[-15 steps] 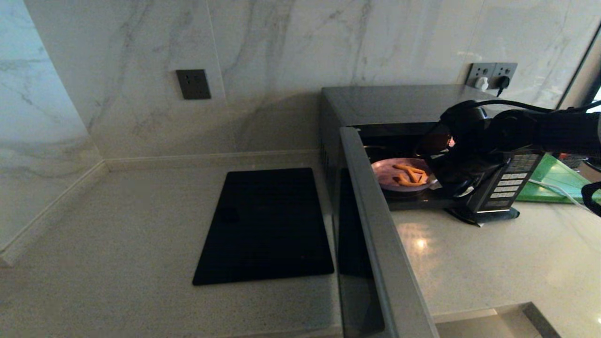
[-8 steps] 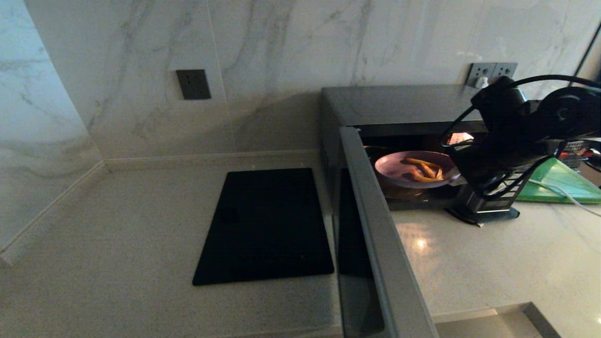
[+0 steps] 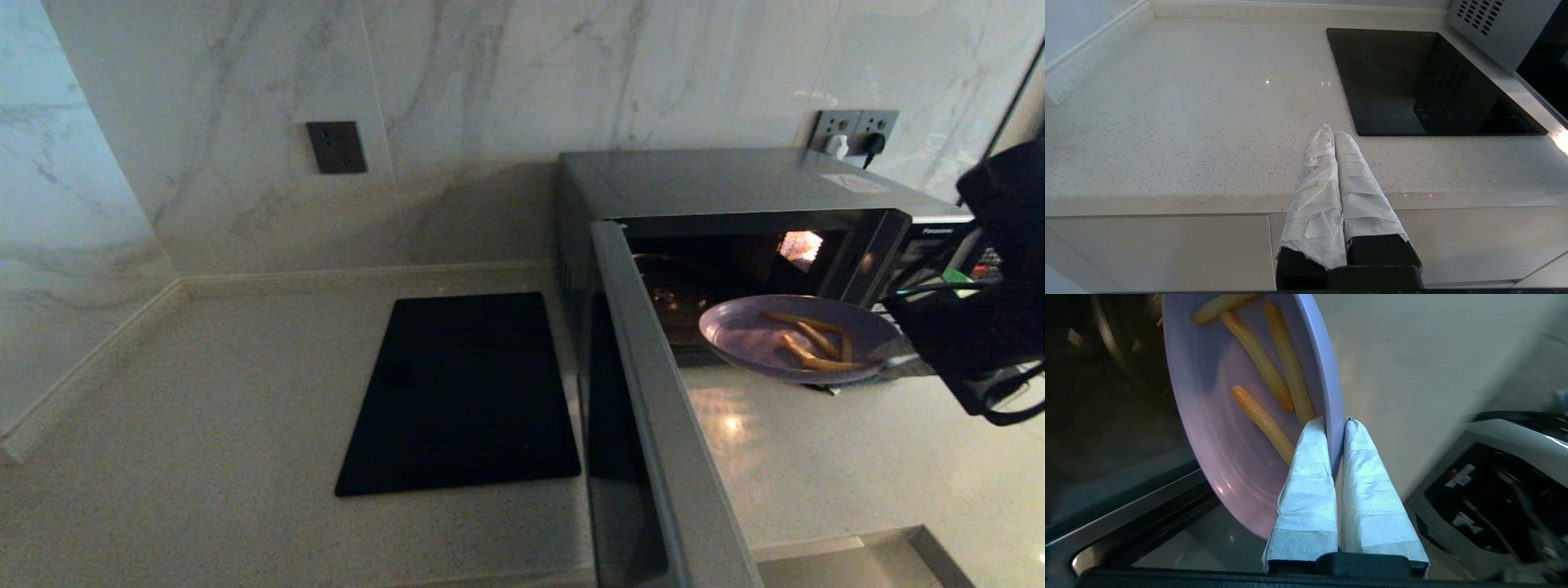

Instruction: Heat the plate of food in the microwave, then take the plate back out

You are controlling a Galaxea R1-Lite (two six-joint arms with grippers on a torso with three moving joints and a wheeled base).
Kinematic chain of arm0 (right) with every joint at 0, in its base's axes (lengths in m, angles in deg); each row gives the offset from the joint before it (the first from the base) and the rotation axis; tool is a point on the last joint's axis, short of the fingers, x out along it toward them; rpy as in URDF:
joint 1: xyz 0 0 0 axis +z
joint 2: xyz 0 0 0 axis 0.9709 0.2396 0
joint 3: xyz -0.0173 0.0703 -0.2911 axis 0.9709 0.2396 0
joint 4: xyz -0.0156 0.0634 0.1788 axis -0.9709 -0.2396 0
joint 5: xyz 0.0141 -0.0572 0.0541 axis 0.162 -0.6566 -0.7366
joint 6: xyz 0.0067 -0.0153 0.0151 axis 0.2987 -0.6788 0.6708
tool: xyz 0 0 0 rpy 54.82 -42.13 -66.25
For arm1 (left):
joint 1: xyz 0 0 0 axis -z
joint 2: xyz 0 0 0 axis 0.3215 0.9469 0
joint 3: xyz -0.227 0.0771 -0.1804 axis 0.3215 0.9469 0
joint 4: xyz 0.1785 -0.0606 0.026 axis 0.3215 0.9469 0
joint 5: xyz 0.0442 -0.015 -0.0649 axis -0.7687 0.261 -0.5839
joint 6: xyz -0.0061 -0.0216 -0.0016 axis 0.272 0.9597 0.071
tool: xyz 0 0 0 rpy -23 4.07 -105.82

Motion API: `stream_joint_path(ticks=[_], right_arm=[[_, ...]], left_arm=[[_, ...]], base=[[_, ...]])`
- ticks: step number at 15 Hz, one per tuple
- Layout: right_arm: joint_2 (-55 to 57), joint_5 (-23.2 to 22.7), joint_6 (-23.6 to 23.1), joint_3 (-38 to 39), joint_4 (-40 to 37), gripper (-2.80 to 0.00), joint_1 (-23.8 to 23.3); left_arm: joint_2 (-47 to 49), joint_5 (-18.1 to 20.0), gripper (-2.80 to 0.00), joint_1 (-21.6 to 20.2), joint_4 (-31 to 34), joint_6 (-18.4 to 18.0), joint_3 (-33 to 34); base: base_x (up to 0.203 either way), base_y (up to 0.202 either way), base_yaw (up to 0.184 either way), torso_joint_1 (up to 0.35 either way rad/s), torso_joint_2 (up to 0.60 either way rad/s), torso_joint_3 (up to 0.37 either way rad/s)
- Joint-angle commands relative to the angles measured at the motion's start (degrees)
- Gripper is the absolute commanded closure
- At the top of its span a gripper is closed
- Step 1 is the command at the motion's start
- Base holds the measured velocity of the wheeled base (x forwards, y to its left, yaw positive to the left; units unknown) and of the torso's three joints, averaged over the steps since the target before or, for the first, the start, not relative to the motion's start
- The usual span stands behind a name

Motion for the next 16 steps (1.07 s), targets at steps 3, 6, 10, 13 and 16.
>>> stream_joint_path(ticks=[3, 6, 10, 13, 16], right_arm=[[-9.39, 0.21, 0.14, 7.48, -1.37, 0.00, -10.54], [-9.72, 0.22, -2.50, 10.02, -2.04, 0.00, -21.71], [-5.18, 0.40, -6.80, 9.93, -1.73, 0.00, -35.56], [0.00, 0.61, -11.04, 6.52, -1.80, 0.00, -45.00], [6.52, 0.58, -15.47, 3.41, -1.82, 0.00, -50.19]], left_arm=[[0.09, -0.02, 0.00, -0.02, -0.02, 0.08, 0.00], [0.09, -0.02, 0.00, -0.02, -0.02, 0.08, 0.00], [0.09, -0.02, 0.00, -0.02, -0.02, 0.08, 0.00], [0.09, -0.02, 0.00, -0.02, -0.02, 0.08, 0.00], [0.09, -0.02, 0.00, -0.02, -0.02, 0.08, 0.00]], base=[[0.000, 0.000, 0.000, 0.000, 0.00, 0.000], [0.000, 0.000, 0.000, 0.000, 0.00, 0.000], [0.000, 0.000, 0.000, 0.000, 0.00, 0.000], [0.000, 0.000, 0.000, 0.000, 0.00, 0.000], [0.000, 0.000, 0.000, 0.000, 0.00, 0.000]])
